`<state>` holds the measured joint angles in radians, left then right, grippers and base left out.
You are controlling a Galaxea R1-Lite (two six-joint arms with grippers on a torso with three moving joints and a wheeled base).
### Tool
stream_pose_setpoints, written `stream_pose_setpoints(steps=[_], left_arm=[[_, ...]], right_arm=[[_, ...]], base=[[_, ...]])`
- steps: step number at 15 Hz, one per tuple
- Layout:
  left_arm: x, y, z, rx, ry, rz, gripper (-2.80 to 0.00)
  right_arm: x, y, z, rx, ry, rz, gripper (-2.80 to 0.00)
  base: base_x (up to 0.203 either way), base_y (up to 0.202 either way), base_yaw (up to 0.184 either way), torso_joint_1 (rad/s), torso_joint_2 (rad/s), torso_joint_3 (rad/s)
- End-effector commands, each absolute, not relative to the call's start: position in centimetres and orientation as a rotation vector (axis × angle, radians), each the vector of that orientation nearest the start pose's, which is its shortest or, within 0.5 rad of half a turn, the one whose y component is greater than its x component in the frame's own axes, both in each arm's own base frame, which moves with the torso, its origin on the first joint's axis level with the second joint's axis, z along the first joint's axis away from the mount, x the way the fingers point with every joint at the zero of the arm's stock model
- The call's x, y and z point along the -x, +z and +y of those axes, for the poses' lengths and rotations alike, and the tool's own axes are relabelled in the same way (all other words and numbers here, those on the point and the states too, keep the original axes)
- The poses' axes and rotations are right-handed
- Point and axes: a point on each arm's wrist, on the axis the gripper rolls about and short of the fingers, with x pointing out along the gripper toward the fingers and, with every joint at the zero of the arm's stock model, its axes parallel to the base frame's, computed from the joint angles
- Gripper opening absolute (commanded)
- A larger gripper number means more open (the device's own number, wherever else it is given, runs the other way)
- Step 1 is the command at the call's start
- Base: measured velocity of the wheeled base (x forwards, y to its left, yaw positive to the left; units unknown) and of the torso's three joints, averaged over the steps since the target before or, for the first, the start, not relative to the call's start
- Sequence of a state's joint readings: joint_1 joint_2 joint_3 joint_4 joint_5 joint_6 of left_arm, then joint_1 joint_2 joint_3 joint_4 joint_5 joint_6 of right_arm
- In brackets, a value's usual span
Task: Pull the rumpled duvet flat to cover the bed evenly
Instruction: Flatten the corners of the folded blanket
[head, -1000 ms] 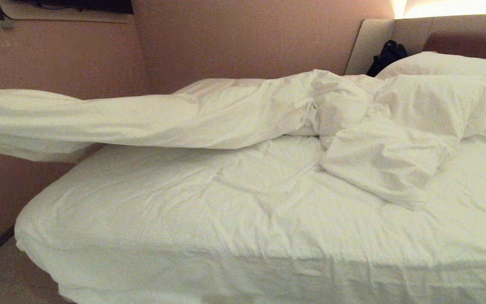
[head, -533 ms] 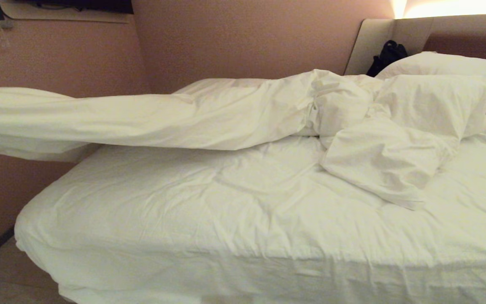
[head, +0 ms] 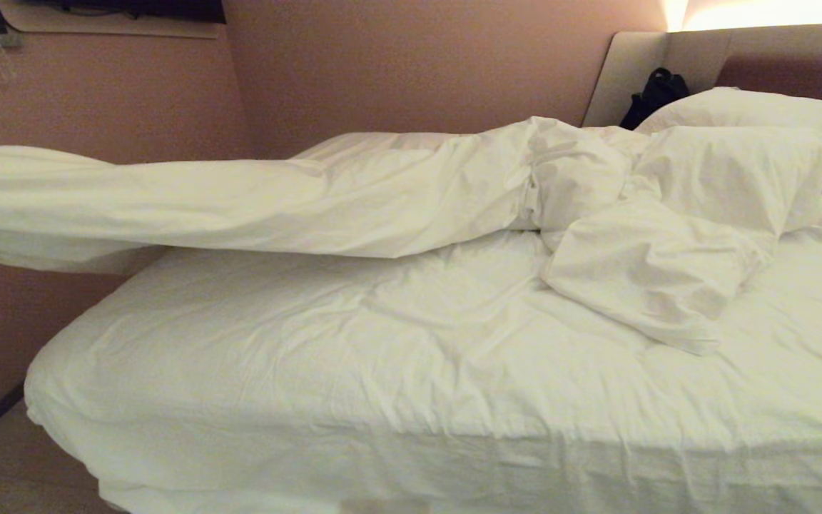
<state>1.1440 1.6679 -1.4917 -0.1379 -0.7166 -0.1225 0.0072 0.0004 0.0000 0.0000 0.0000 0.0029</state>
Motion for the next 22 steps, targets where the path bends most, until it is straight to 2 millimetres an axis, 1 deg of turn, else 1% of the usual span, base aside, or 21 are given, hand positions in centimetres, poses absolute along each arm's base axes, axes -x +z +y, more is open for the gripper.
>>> stream_pose_setpoints(steps=[1, 4, 8, 16, 22], left_arm=[[-13.8, 34.2, 27.8, 0.162, 0.439, -0.019, -2.80], [-13.2, 34.6, 27.8, 0.167, 0.455, -0.029, -2.80], [-12.2, 35.5, 27.2, 0.177, 0.477, -0.058, -2.80], [-11.6, 36.4, 27.3, 0.225, 0.492, -0.097, -2.80], [-11.6, 36.3, 27.4, 0.229, 0.493, -0.096, -2.80]], right_arm=[[2.3, 7.5, 0.0, -0.003, 0.008, 0.000, -2.80], [2.3, 7.5, 0.0, -0.003, 0.008, 0.000, -2.80], [2.3, 7.5, 0.0, -0.003, 0.008, 0.000, -2.80], [2.3, 7.5, 0.0, -0.003, 0.008, 0.000, -2.80], [2.3, 7.5, 0.0, -0.003, 0.008, 0.000, -2.80]], base=[[0.000, 0.000, 0.000, 0.000, 0.00, 0.000], [0.000, 0.000, 0.000, 0.000, 0.00, 0.000], [0.000, 0.000, 0.000, 0.000, 0.00, 0.000], [0.000, 0.000, 0.000, 0.000, 0.00, 0.000], [0.000, 0.000, 0.000, 0.000, 0.00, 0.000]])
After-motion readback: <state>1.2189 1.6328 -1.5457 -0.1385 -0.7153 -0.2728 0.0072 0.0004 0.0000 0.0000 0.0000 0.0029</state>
